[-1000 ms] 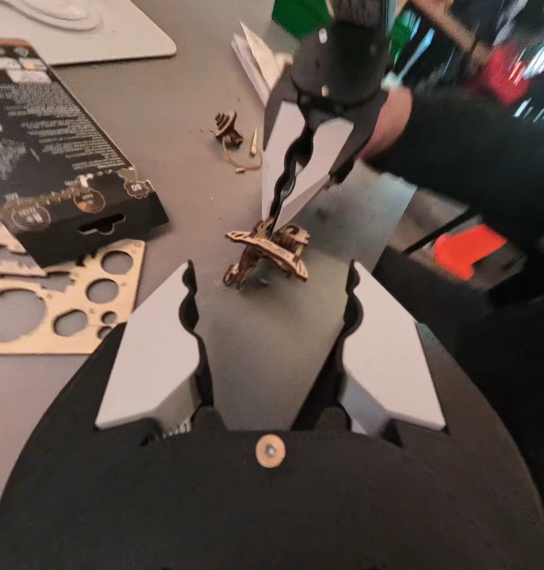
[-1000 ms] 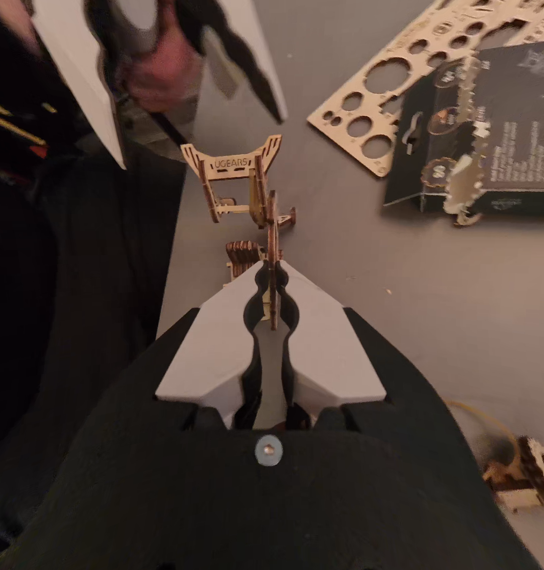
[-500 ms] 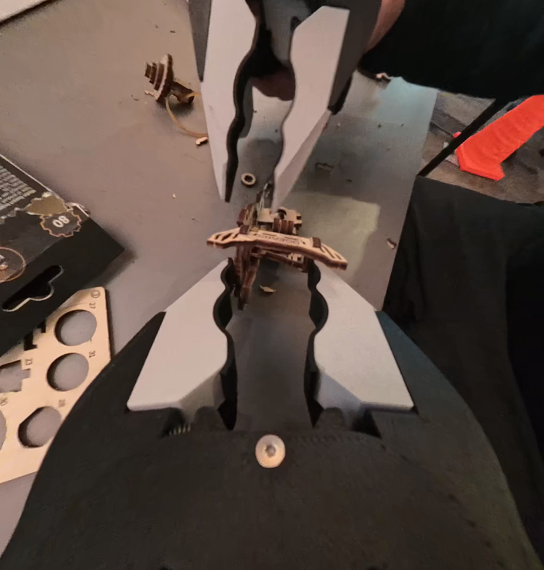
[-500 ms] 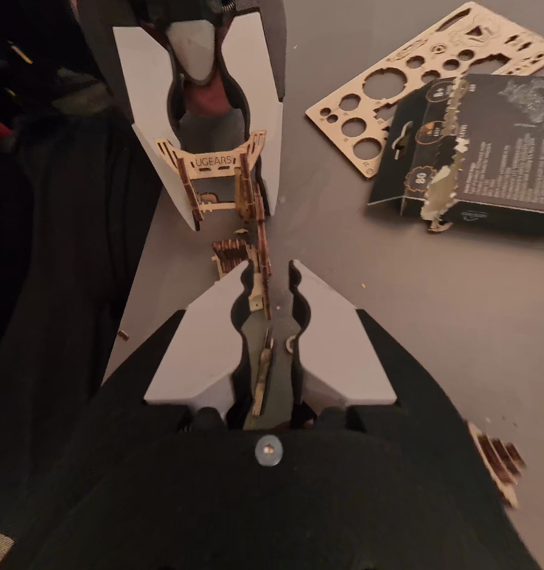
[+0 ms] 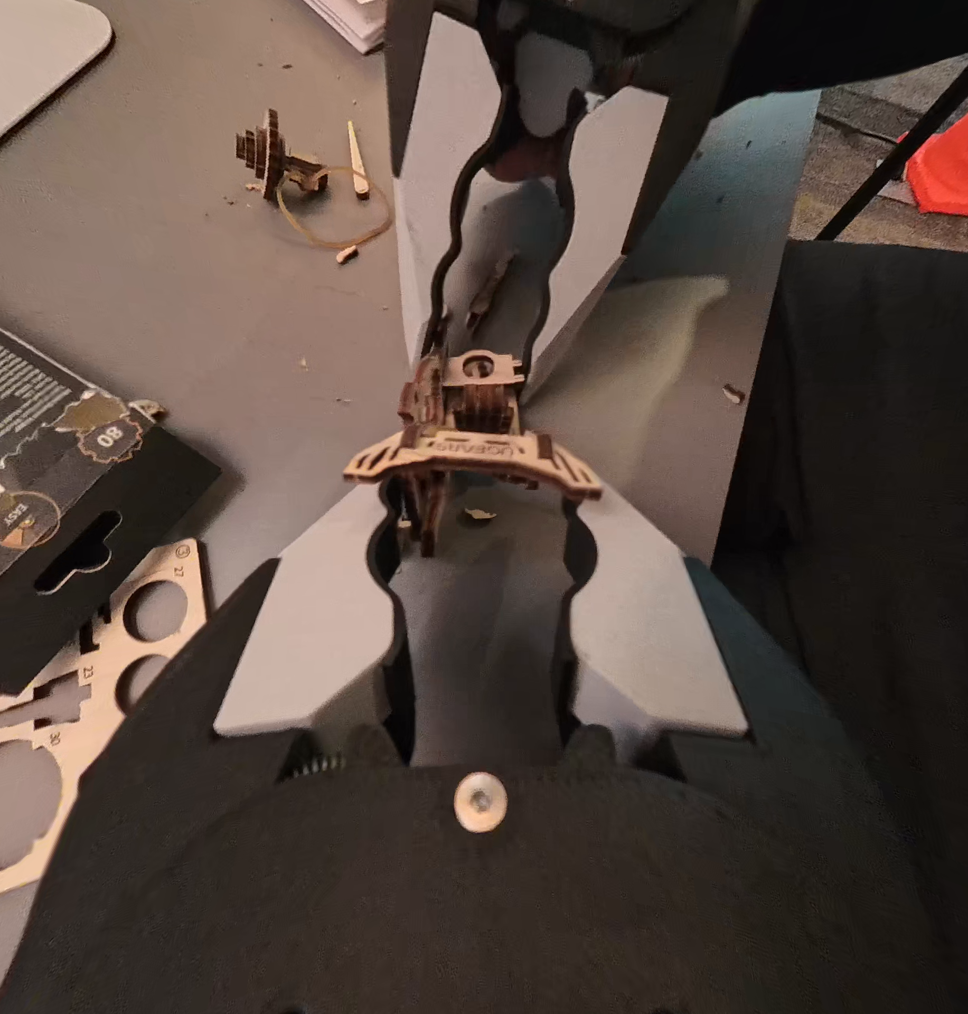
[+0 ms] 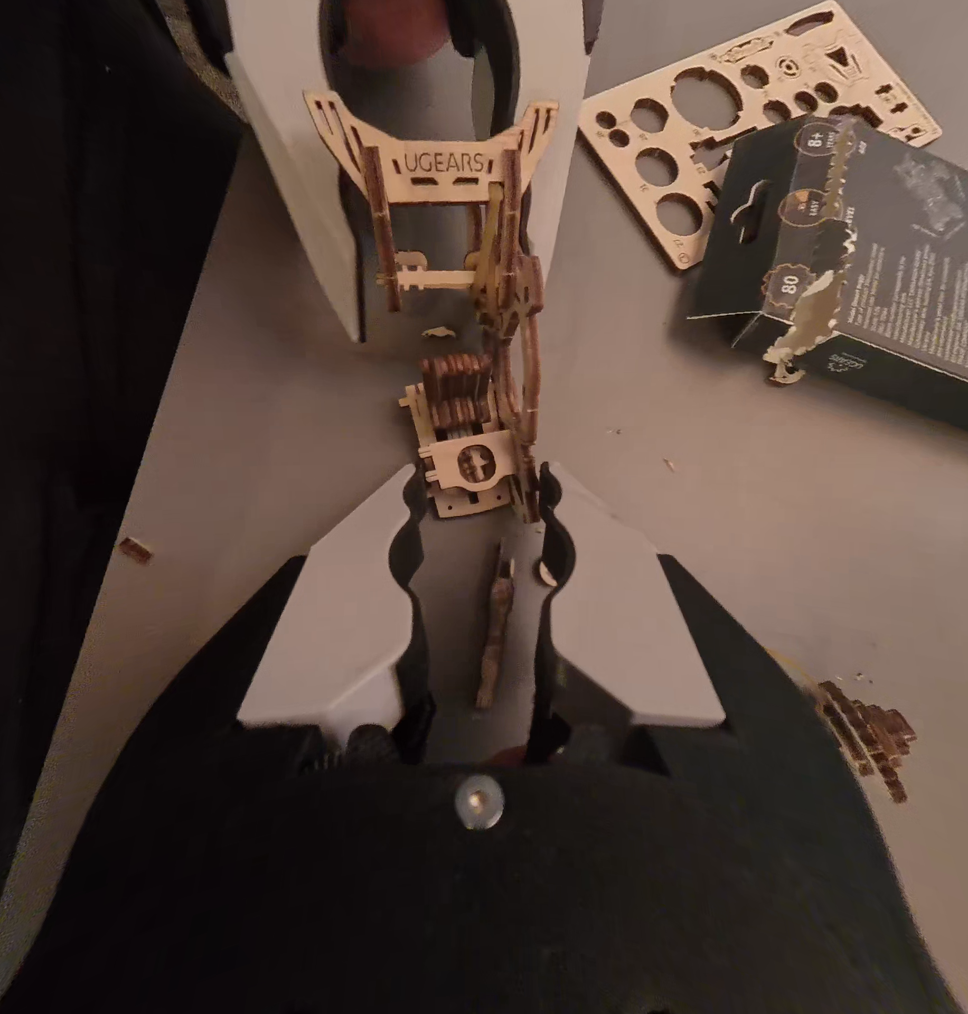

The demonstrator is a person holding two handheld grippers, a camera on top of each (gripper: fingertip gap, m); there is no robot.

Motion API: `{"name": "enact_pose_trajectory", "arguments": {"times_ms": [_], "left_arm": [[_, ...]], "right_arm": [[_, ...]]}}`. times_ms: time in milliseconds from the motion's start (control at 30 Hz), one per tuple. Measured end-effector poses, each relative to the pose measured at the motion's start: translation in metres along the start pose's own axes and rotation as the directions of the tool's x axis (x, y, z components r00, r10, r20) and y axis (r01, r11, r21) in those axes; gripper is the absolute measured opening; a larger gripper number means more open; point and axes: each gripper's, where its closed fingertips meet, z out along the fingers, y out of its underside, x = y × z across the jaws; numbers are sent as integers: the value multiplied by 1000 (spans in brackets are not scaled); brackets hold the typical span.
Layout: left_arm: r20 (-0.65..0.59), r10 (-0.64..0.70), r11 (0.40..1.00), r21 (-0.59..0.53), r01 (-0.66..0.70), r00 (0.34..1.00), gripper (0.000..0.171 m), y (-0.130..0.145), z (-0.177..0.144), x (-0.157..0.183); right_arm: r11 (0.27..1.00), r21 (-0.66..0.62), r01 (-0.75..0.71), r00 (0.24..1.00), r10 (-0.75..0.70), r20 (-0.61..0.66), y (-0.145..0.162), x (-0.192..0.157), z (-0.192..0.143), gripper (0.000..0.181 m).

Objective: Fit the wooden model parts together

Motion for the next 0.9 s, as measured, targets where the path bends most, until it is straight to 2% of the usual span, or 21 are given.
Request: {"name": "enact_pose_trajectory", "arguments": {"times_ms": [33, 100, 433, 500, 633, 767, 900], "left_arm": [[-5, 3, 1000, -1, -3, 1000, 64, 0, 2, 1], [-8, 1, 1000, -26, -2, 1000, 64, 4, 8, 3], [56, -8, 997, -81, 12, 998, 54, 5, 23, -6], [58, -13, 997, -80, 18, 998, 53, 5, 23, -6], [55, -29, 997, -73, 33, 998, 53, 5, 22, -7], [57, -39, 996, -72, 43, 998, 53, 5, 22, -9], [70, -29, 996, -77, 35, 997, 53, 5, 22, -10]], "right_arm": [[1000, 12, -5, 1000, 5, 2, -1, 1, 0, 38], [1000, 30, -4, 1000, 4, 7, -2, 0, 1, 37], [997, 64, -45, 999, 45, -10, -4, 1, 2, 38], [993, 83, -83, 997, 83, 4, -6, 3, -2, 55], [993, 71, -95, 995, 97, -33, 3, 13, -20, 51], [986, 56, -155, 983, 160, -91, 19, 27, -37, 28], [984, -15, -179, 977, 175, -123, 29, 30, -27, 24]]}}
